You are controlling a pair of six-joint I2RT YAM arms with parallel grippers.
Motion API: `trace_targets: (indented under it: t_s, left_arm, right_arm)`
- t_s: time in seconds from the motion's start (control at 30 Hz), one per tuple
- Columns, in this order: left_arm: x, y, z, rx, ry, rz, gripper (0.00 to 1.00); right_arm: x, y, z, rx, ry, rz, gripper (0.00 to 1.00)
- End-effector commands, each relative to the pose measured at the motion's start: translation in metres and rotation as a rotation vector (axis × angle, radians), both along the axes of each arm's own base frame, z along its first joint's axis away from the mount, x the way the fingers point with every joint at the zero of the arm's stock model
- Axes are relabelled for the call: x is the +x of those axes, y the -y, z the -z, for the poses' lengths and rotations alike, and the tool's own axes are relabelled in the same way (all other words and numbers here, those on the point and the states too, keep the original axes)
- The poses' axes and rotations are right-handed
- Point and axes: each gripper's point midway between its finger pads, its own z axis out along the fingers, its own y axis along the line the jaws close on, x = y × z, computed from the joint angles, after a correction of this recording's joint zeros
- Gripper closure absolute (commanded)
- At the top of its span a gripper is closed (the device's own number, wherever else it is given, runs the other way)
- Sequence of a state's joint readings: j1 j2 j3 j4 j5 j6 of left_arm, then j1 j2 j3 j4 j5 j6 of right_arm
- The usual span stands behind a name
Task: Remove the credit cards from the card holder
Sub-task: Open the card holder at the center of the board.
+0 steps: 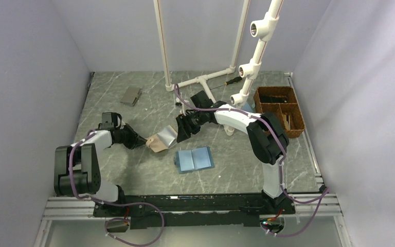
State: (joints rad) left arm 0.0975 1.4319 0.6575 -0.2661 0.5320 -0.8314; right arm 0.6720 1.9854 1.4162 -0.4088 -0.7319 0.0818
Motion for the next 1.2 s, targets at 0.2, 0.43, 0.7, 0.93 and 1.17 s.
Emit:
trace_targets:
  t_s: [0.2,0.43,0.7,0.93,1.17]
  left_arm:
    - [-0.024,-0.019,0.026,0.102,-0.129,-0.033,0.94]
    - [-0.028,-0.017,0.027,0.097,-0.141,-0.02,0.79]
    - [-0.021,-0.021,0.0,0.108,-0.028,-0.016,0.53]
    - [-0.026,-0.025,-0.022,0.147,0.06,-0.006,0.32]
    - [-0.034,-0.024,-0.051,0.149,0.204,-0.05,0.26]
  right_arm:
    - [0.039,-0.043,0.003,0.01,0.02,0.162,0.41]
    - [0.034,-0.064,0.014,0.041,-0.055,0.091,0.45]
    - [-0.009,-0.091,-0.013,0.141,-0.02,-0.092,0.73]
    - [-0.025,-0.101,-0.018,0.161,-0.007,-0.149,0.8]
    - [-0.053,-0.119,-0.014,0.171,-0.056,-0.226,0.66]
